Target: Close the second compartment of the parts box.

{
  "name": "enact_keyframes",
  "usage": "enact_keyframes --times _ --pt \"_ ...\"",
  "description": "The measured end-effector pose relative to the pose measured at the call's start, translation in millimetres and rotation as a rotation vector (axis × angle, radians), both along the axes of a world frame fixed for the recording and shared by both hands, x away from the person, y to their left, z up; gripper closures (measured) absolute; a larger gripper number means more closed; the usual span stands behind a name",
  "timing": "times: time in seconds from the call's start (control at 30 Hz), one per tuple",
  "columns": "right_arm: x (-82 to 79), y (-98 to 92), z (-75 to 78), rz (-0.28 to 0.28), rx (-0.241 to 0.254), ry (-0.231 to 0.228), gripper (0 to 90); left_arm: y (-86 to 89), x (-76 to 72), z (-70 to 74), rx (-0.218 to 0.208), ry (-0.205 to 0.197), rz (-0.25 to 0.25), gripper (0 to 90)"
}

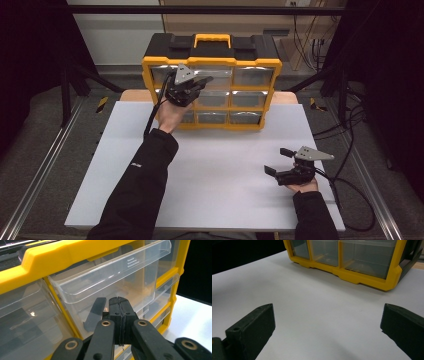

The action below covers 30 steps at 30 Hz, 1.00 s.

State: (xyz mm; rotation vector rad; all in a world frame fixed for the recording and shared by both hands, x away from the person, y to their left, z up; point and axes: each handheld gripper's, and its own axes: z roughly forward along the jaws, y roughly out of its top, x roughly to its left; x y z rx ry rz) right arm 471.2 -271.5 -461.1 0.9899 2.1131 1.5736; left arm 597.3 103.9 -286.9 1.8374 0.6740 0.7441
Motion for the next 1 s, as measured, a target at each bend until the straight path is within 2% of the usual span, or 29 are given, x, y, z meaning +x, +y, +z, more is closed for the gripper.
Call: enact_keyframes --times 0.3,1.0 --pt "-0.1 0.0 0.1 0.0 0.002 0.0 0.1 -0.4 4.5 -1.1 0.019 -0.002 0.017 89.2" --pt "-0.1 0.0 0.2 -0.001 0.003 0.0 0.2 -3.1 12.9 -4.4 0.019 -0.023 0.047 89.2"
